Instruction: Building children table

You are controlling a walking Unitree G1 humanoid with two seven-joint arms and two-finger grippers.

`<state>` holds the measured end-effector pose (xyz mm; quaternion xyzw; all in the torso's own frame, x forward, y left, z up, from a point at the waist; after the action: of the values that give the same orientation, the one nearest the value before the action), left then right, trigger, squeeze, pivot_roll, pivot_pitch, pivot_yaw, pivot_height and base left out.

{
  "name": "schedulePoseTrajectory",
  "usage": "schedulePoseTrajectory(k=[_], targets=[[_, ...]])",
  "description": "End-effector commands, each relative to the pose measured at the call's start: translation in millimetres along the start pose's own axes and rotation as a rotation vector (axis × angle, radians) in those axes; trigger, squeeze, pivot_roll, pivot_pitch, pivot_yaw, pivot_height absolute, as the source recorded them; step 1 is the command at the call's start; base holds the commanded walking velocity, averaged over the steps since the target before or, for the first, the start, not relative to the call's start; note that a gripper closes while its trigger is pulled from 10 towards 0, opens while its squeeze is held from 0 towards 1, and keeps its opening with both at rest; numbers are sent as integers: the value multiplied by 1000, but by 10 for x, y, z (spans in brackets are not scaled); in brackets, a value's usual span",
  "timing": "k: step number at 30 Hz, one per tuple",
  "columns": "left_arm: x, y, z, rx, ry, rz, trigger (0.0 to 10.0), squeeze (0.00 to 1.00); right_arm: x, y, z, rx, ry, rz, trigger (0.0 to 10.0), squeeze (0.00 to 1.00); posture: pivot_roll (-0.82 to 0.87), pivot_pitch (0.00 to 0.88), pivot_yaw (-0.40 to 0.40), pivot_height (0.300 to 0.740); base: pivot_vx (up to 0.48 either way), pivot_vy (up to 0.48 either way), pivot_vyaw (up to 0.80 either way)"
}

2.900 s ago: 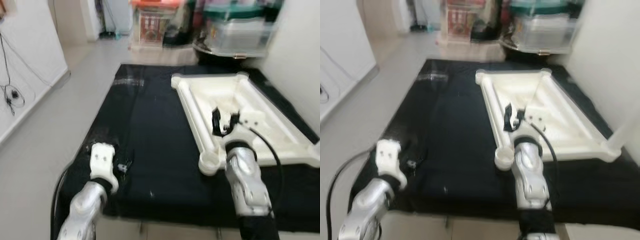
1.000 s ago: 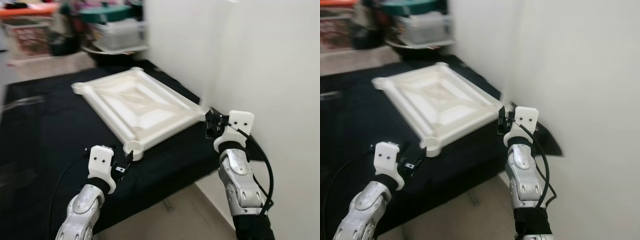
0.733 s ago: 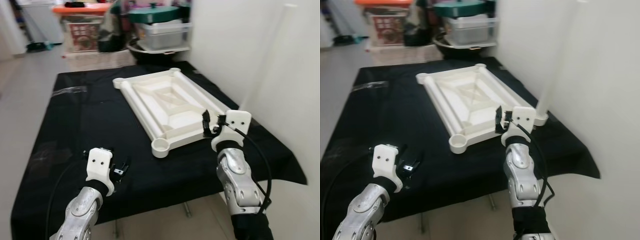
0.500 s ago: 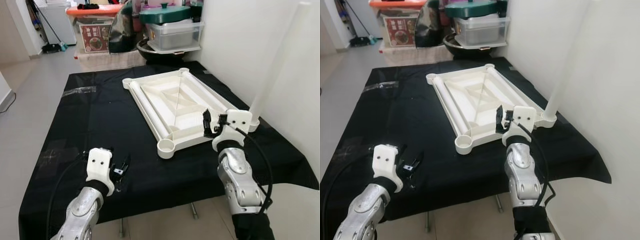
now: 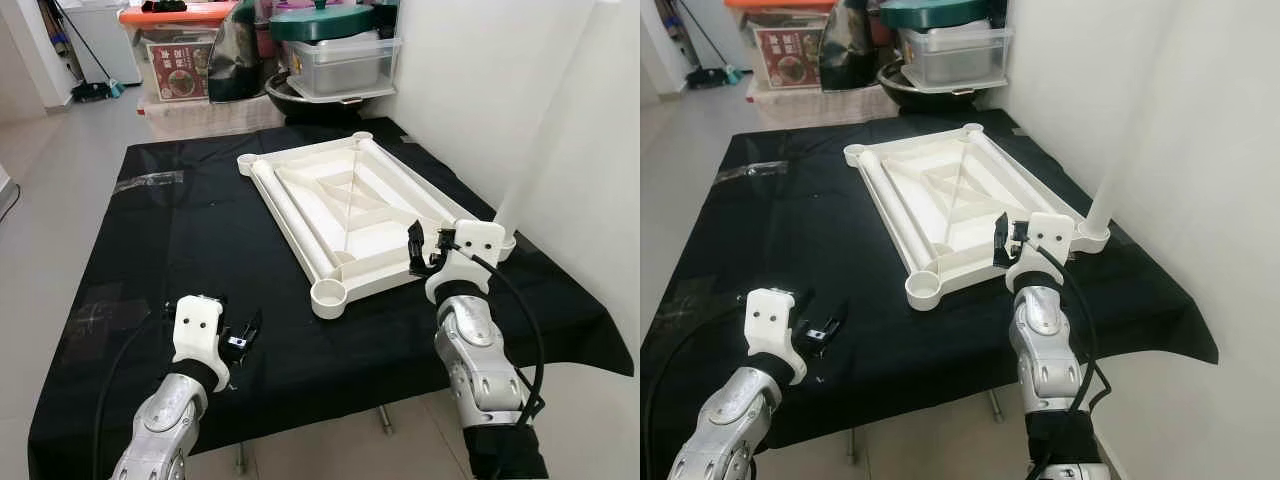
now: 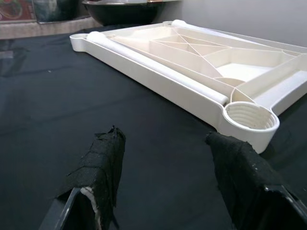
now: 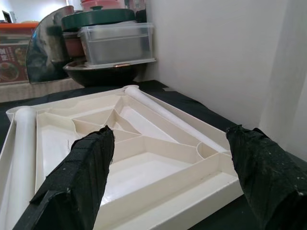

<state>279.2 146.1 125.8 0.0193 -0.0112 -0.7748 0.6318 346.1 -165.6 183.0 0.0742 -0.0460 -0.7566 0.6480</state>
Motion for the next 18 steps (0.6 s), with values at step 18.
schedulePoseTrajectory(k=[18], targets=[[-14,0,-34,-20,-15,-6,10000,0,-13,12,-66,-31,8,2,10000,0,12,0,-34,740,-309,0,0]])
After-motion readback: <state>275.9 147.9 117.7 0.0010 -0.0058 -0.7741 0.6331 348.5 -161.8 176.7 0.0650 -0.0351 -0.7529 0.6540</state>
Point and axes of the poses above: a point about 5 cm out from each wrist's last joint towards the gripper, its own y axis pointing out of the wrist towards the gripper, its own z axis along the axis of the wrist's last joint, x = y × z, the point moved 2 cm from there along y, pointing out of the wrist towards the gripper, and after that the axes turned 1 degree about y, right-handed, at the moved point
